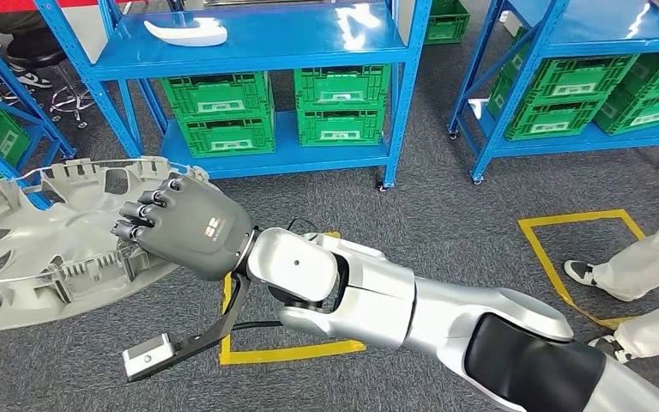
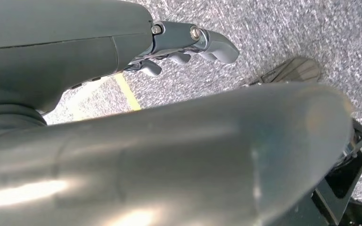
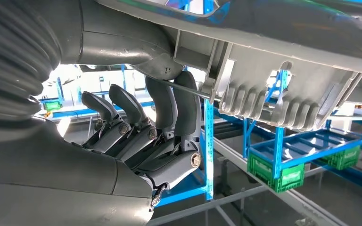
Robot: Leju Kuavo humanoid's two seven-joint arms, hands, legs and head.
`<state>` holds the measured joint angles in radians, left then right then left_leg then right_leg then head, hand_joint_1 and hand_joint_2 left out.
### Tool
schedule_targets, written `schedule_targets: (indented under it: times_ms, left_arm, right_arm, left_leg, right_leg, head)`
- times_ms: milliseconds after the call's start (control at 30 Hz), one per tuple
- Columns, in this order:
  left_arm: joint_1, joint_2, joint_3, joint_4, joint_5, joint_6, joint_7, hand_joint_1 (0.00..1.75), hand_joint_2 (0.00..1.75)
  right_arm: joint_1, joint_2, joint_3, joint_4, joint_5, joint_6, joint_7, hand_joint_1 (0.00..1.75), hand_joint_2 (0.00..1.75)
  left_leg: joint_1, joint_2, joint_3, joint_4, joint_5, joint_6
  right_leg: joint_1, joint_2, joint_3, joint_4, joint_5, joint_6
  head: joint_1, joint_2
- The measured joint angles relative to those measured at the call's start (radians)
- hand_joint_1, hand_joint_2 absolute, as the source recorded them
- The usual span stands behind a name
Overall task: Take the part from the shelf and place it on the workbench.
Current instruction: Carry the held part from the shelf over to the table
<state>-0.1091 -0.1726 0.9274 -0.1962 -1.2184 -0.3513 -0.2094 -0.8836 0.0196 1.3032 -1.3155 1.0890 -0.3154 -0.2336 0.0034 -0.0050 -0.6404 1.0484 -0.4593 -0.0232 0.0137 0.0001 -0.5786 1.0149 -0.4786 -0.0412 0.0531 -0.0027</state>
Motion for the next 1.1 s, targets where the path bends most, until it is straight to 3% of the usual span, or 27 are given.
schedule_targets:
  times_ms: [67, 133, 167, 200, 233, 300, 367, 400, 467, 533, 633, 667, 700, 733, 800, 867, 967, 1100]
  left_arm:
    - [-0.001, 0.001, 0.0, 0.0, 0.0, 0.0, -0.001, 0.0, 0.0]
    - [-0.003, 0.001, 0.0, 0.0, 0.0, 0.0, -0.001, 0.0, 0.0]
    - [-0.004, 0.001, 0.0, 0.0, 0.0, 0.0, -0.001, 0.0, 0.0]
    - [-0.005, 0.001, 0.0, 0.0, 0.0, 0.0, 0.0, 0.0, 0.0]
    - [-0.006, 0.002, 0.0, 0.0, -0.001, 0.0, 0.0, 0.0, 0.0]
    - [-0.01, 0.001, 0.0, -0.001, -0.001, 0.0, 0.002, 0.0, 0.0]
    - [-0.015, 0.001, 0.0, -0.001, -0.002, 0.0, 0.006, 0.0, 0.0]
    - [-0.016, 0.001, 0.0, -0.002, -0.002, 0.0, 0.009, 0.0, 0.0]
    - [-0.014, 0.001, 0.0, -0.002, -0.002, 0.0, 0.017, 0.0, 0.0]
    - [-0.013, 0.001, 0.0, -0.002, -0.001, 0.0, 0.022, 0.0, 0.0]
    - [-0.012, 0.001, 0.0, -0.003, 0.001, 0.0, 0.016, 0.0, 0.0]
    - [-0.01, 0.001, 0.0, -0.003, 0.002, 0.0, 0.013, 0.0, 0.0]
    - [-0.008, 0.001, 0.0, -0.003, 0.002, 0.0, 0.009, 0.0, 0.0]
    - [-0.006, 0.002, 0.0, -0.002, 0.002, 0.0, 0.005, 0.0, 0.0]
    - [-0.005, 0.001, 0.0, -0.002, 0.003, 0.0, 0.001, 0.0, 0.0]
    - [-0.006, 0.0, 0.0, -0.002, 0.002, 0.0, 0.0, 0.0, 0.0]
    - [-0.006, -0.001, 0.0, -0.003, 0.001, 0.0, 0.002, 0.0, 0.0]
    - [-0.005, 0.002, 0.0, -0.003, 0.004, 0.0, 0.002, 0.0, 0.0]
  right_arm:
    - [0.0, 0.0, 0.0, -0.003, -0.001, 0.002, 0.003, 1.62, 1.75]
    - [0.001, 0.0, 0.002, -0.006, 0.002, 0.004, 0.009, 1.62, 1.75]
    - [0.003, 0.0, 0.003, -0.007, 0.005, 0.006, 0.014, 1.62, 1.75]
    - [0.005, -0.002, 0.004, -0.007, 0.008, 0.008, 0.017, 1.62, 1.75]
    - [0.007, -0.003, 0.004, -0.007, 0.01, 0.01, 0.019, 1.62, 1.75]
    - [0.01, -0.007, 0.004, -0.007, 0.012, 0.011, 0.02, 1.62, 1.75]
    - [0.012, -0.01, 0.004, -0.007, 0.014, 0.01, 0.019, 1.62, 1.75]
    - [0.014, -0.011, 0.004, -0.007, 0.015, 0.008, 0.017, 1.62, 1.75]
    - [0.017, -0.015, 0.004, -0.007, 0.017, 0.005, 0.016, 1.62, 1.75]
    - [0.019, -0.019, 0.004, -0.007, 0.017, 0.004, 0.015, 1.62, 1.75]
    - [0.025, -0.024, 0.004, -0.007, 0.006, 0.006, 0.015, 1.62, 1.75]
    - [0.029, -0.026, 0.004, -0.007, -0.002, 0.01, 0.016, 1.62, 1.75]
    - [0.033, -0.029, 0.004, -0.007, -0.011, 0.015, 0.017, 1.62, 1.75]
    - [0.037, -0.031, 0.004, -0.007, -0.019, 0.019, 0.021, 1.62, 1.75]
    - [0.044, -0.035, 0.002, -0.007, -0.022, 0.021, 0.036, 1.62, 1.75]
    - [0.047, -0.037, -0.003, -0.007, -0.01, 0.016, 0.054, 1.62, 1.75]
    - [0.053, -0.038, -0.024, -0.001, 0.014, 0.003, 0.069, 1.62, 1.75]
    - [0.058, -0.038, -0.055, 0.017, 0.043, -0.016, 0.074, 1.62, 1.75]
  left_leg:
    - [0.002, 0.0, -0.026, 0.075, -0.074, -0.009]
    - [0.006, 0.0, -0.053, 0.196, -0.15, -0.019]
    - [0.008, 0.0, -0.055, 0.238, -0.162, -0.023]
    - [0.009, 0.0, -0.043, 0.25, -0.153, -0.026]
    - [0.01, 0.001, -0.016, 0.227, -0.127, -0.027]
    - [0.012, 0.001, 0.08, 0.101, -0.089, -0.027]
    - [0.009, -0.001, 0.149, -0.011, -0.097, -0.017]
    - [0.006, -0.002, 0.158, -0.036, -0.106, -0.009]
    - [0.005, -0.001, 0.148, -0.042, -0.096, 0.01]
    - [0.007, 0.002, 0.139, -0.044, -0.079, 0.028]
    - [0.008, 0.004, 0.112, -0.04, -0.057, 0.037]
    - [0.008, 0.004, 0.103, -0.038, -0.052, 0.037]
    - [0.008, 0.004, 0.094, -0.034, -0.048, 0.036]
    - [0.008, 0.004, 0.087, -0.031, -0.045, 0.034]
    - [0.008, 0.003, 0.077, -0.025, -0.041, 0.031]
    - [0.006, 0.003, 0.07, -0.021, -0.038, 0.023]
    - [0.001, 0.004, 0.065, -0.022, -0.034, 0.021]
    - [0.002, 0.003, 0.074, -0.056, -0.011, 0.032]
  right_leg:
    - [-0.006, -0.004, -0.014, -0.009, 0.021, -0.007]
    - [-0.007, -0.005, -0.035, -0.009, 0.038, -0.01]
    - [-0.007, -0.006, -0.047, -0.008, 0.047, -0.009]
    - [-0.007, -0.006, -0.06, -0.007, 0.056, -0.008]
    - [-0.008, -0.006, -0.073, -0.004, 0.065, -0.005]
    - [-0.008, -0.005, -0.097, 0.003, 0.079, 0.003]
    - [-0.006, -0.005, -0.112, 0.01, 0.094, 0.014]
    - [-0.006, -0.006, -0.116, 0.01, 0.103, 0.02]
    - [-0.009, -0.005, -0.12, 0.007, 0.116, 0.031]
    - [-0.011, -0.002, -0.141, 0.046, 0.084, 0.044]
    - [-0.015, 0.0, -0.207, 0.233, -0.032, 0.058]
    - [-0.015, 0.0, -0.218, 0.28, -0.053, 0.06]
    - [-0.015, 0.0, -0.211, 0.293, -0.056, 0.06]
    - [-0.015, 0.0, -0.182, 0.263, -0.044, 0.058]
    - [-0.014, 0.0, -0.089, 0.128, -0.008, 0.05]
    - [-0.01, 0.0, -0.033, 0.03, 0.008, 0.041]
    - [-0.009, 0.001, -0.031, 0.011, 0.013, 0.035]
    - [-0.011, -0.004, -0.025, -0.005, 0.027, 0.038]
  head:
    - [-0.003, 0.0]
    - [-0.004, 0.0]
    - [-0.004, 0.0]
    - [-0.004, 0.0]
    - [-0.004, 0.0]
    - [-0.004, 0.0]
    - [-0.004, 0.0]
    - [-0.003, 0.0]
    - [-0.004, 0.0]
    - [-0.002, 0.0]
    - [0.0, 0.0]
    - [0.0, 0.0]
    - [0.0, 0.0]
    - [0.0, 0.0]
    - [0.0, 0.0]
    - [-0.001, 0.0]
    - [-0.001, 0.0]
    - [-0.002, 0.0]
